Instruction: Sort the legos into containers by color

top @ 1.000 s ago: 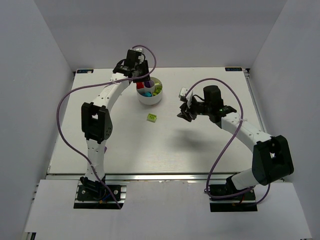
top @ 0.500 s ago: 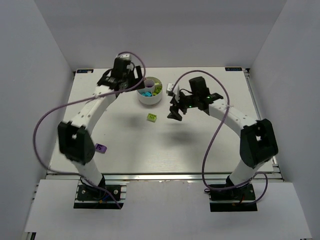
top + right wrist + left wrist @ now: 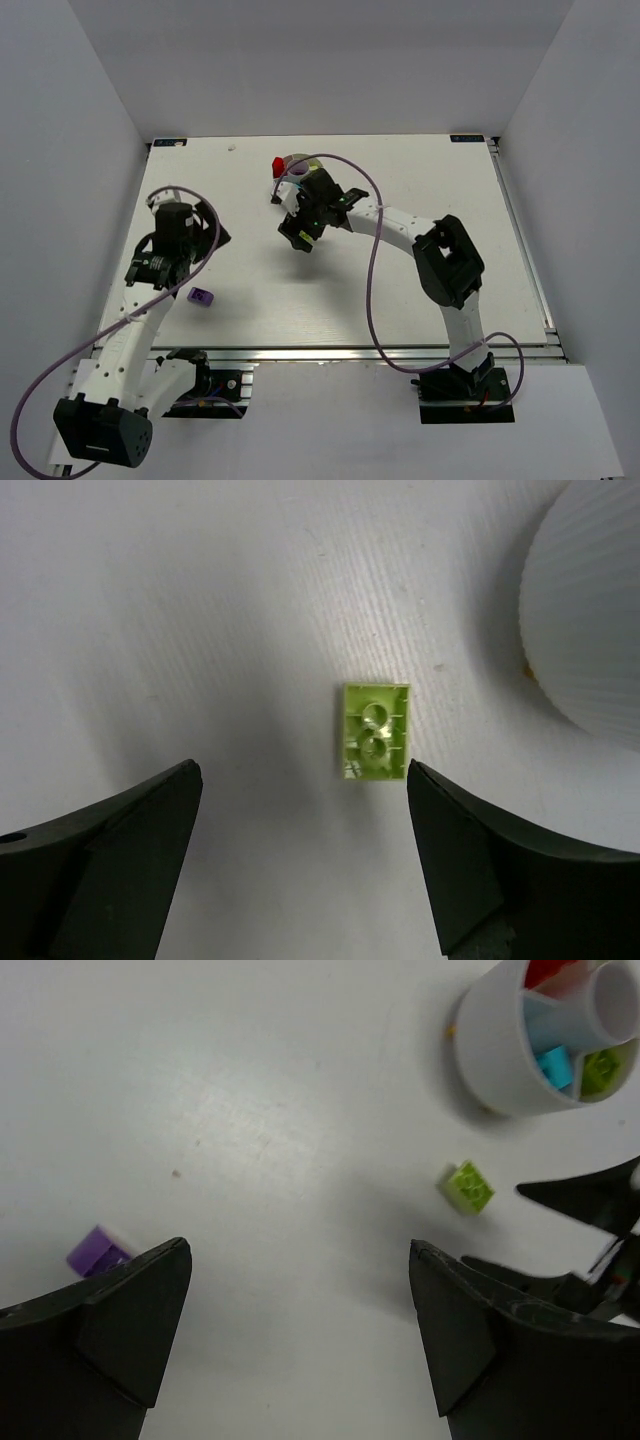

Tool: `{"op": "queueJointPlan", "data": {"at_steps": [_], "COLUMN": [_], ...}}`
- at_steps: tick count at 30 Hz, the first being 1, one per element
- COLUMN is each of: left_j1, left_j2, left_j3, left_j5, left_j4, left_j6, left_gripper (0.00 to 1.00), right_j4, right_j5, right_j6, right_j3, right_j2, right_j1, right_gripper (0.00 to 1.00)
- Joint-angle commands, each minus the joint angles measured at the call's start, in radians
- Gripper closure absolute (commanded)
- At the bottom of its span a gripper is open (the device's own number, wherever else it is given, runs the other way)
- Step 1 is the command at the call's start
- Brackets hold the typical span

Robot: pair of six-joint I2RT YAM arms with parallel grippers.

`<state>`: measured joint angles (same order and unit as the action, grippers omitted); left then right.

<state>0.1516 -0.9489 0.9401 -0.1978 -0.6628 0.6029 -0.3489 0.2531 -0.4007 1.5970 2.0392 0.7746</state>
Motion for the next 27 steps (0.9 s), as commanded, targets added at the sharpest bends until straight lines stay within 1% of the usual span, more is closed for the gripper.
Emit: {"op": "queueJointPlan", "data": {"at_steps": [1,4,10,19,23,27], "left_j1": [-0.007,-0.009,-0.009,-0.009,-0.009,-0.009], "left_j2": [0.062,0.101,0.128,0.139,0.134,0.13], "left_j3": [-0.072,-0.101,-0.113,-0.115,-0.11,-0.11], "left_j5": [-0.029,-0.046,-0.055,-0.068,-0.069,-0.072], "left_j4": [-0.076,-0.1,-0.123,-0.139,-0.139,-0.143], "left_j6": [0.057,0.069,0.077,0.071,0.069,0.067], "left_gripper": [0.02,0.02,0.02,0.02,0.02,0.02], "right_j4": [-0.021,-0.061,-0.111,-0.142,-0.151,-0.151], "right_j5": [-0.146,-0.176,-0.189,-0.15,-0.144,-0.132], "right_j6": [0.045,0.036,0.003,-0.029,-0.044,-0.056], "right_j3": [0.107,0.193,0.285,0.322,0.33,0.316], "right_j2": [0.047,0.134,0.21,0.262,0.277,0.274], "right_j1": [0.005,0.005,0.005,0.005,0.005,0.005], "right_gripper": [0.12,0.12,0.16,0.24,0.36,0.43]}}
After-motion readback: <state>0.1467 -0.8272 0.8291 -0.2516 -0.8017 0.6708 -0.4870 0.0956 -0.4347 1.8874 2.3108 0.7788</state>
